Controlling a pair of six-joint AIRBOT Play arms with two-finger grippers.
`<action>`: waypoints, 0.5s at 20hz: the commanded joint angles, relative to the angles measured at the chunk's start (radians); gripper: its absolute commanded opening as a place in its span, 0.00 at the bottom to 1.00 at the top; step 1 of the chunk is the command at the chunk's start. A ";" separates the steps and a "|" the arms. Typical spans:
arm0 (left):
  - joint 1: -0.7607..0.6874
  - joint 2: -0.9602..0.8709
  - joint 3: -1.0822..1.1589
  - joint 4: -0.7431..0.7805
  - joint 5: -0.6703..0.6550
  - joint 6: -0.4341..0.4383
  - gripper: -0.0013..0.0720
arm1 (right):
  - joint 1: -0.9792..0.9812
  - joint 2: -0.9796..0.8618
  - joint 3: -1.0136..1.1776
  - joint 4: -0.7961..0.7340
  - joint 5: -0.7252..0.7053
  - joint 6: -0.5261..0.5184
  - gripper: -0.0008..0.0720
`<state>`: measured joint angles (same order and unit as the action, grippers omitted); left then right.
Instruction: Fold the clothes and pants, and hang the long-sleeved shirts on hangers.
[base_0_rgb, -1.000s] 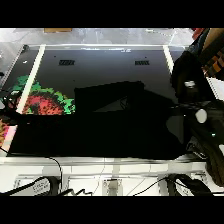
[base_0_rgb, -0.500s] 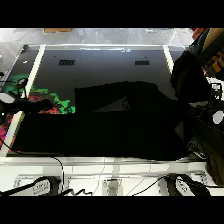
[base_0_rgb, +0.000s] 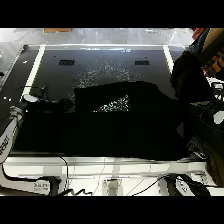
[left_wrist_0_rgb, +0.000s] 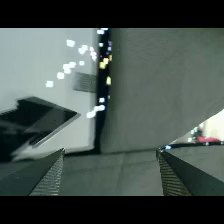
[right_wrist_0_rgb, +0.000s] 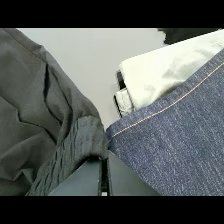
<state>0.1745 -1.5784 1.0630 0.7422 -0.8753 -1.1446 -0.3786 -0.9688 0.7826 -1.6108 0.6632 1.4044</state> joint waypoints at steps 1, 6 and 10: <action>-0.007 -0.063 0.001 -0.108 0.002 0.095 0.87 | -0.001 0.000 0.000 0.010 -0.002 0.001 0.04; -0.042 -0.099 0.015 -0.104 0.049 0.140 0.81 | -0.001 0.000 0.000 0.019 -0.002 0.001 0.04; -0.087 -0.101 0.015 -0.104 0.140 0.144 0.59 | -0.001 0.000 0.000 0.023 -0.002 0.001 0.04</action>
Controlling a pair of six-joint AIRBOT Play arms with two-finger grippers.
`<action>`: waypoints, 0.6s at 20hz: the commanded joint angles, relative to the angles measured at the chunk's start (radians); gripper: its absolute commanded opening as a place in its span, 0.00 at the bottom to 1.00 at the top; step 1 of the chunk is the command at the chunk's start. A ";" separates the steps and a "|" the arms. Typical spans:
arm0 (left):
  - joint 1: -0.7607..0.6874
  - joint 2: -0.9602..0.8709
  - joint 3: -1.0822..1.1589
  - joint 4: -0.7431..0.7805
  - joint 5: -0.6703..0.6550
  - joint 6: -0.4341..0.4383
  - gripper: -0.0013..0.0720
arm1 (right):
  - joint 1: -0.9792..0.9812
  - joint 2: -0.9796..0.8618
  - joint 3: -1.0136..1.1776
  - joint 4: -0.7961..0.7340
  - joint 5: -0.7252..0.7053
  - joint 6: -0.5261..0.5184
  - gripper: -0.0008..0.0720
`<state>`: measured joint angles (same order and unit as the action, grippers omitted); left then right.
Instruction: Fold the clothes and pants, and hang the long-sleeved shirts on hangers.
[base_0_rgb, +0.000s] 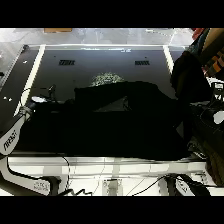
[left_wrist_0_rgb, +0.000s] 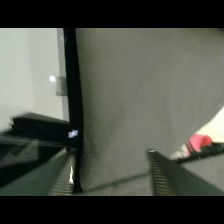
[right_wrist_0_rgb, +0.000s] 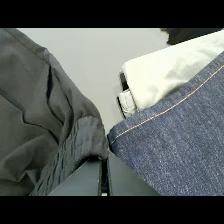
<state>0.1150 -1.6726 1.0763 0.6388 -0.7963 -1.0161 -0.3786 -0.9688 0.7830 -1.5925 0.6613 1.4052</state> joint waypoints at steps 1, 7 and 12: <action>-0.039 -0.006 0.002 -0.001 0.071 0.029 0.54 | -0.001 0.000 0.000 0.005 0.000 0.000 0.04; -0.072 -0.005 0.014 -0.003 0.073 0.067 0.03 | -0.001 0.000 0.000 0.019 0.000 0.000 0.04; -0.027 0.045 0.215 0.182 0.071 0.067 0.03 | -0.001 0.000 0.000 0.019 0.000 0.000 0.04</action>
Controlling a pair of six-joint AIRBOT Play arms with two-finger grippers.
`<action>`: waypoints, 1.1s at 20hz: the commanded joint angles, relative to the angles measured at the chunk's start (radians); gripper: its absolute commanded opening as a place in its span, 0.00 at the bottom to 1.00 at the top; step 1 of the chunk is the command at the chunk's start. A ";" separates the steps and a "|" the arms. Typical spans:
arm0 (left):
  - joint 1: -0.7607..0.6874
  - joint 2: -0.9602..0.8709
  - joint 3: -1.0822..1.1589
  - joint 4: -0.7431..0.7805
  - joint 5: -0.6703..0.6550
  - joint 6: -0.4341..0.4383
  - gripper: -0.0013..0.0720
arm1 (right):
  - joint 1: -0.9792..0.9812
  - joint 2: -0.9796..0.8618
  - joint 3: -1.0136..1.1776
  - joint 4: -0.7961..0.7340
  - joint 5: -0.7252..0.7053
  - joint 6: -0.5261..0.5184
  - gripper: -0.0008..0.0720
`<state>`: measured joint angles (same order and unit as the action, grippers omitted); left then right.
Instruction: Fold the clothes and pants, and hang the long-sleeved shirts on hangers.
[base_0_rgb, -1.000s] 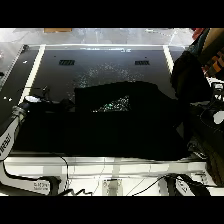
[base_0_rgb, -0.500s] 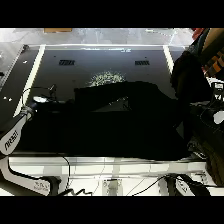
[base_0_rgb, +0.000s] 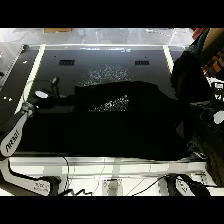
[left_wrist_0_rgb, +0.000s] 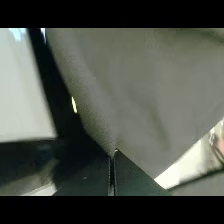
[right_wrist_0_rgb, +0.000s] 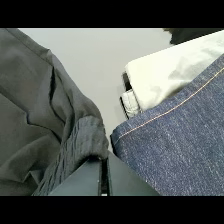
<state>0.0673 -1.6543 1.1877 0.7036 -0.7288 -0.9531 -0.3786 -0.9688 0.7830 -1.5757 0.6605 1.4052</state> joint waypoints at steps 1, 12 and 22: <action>0.029 0.040 0.162 0.190 0.004 0.004 0.03 | -0.001 0.000 0.000 0.002 0.000 0.000 0.04; 0.046 0.155 0.424 0.842 0.168 0.004 0.03 | -0.001 0.000 0.000 0.005 -0.064 0.000 0.04; 0.036 0.141 0.409 0.972 -0.114 -0.167 0.03 | -0.001 0.000 0.000 0.095 -0.282 0.000 0.04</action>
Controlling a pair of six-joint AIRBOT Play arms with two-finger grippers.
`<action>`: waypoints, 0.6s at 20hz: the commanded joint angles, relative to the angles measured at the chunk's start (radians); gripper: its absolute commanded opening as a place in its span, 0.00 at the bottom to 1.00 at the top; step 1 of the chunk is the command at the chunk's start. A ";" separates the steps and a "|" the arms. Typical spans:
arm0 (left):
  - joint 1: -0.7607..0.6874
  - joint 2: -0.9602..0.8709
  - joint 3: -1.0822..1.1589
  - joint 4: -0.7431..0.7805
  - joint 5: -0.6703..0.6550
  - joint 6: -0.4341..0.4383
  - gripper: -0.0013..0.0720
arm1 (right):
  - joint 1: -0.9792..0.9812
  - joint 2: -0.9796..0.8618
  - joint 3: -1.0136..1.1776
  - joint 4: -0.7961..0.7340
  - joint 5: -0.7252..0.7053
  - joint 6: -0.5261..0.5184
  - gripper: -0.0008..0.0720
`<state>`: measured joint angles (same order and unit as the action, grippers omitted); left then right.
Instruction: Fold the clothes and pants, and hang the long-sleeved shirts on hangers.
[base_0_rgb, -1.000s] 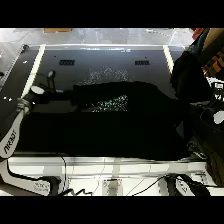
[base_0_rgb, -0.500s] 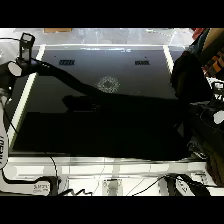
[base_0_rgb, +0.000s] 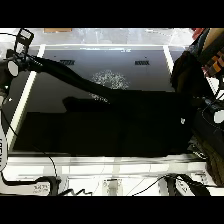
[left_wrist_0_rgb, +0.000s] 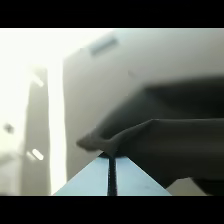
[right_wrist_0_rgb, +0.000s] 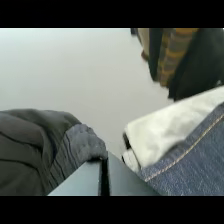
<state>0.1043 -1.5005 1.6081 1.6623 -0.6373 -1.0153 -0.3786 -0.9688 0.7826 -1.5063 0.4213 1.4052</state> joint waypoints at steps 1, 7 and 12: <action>0.014 -0.031 -0.038 0.016 -0.312 -0.104 0.03 | -0.001 0.000 0.000 0.026 -0.043 0.000 0.04; 0.134 -0.158 -0.211 0.084 -0.633 -0.107 0.10 | -0.001 0.000 0.000 0.025 -0.043 0.000 0.04; 0.166 -0.180 -0.206 0.107 -0.531 -0.377 0.99 | -0.001 0.000 0.000 0.025 -0.043 0.000 0.04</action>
<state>0.2508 -1.6650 1.4097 1.7477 -1.1870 -1.2549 -0.3786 -0.9688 0.7818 -1.4822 0.3794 1.4052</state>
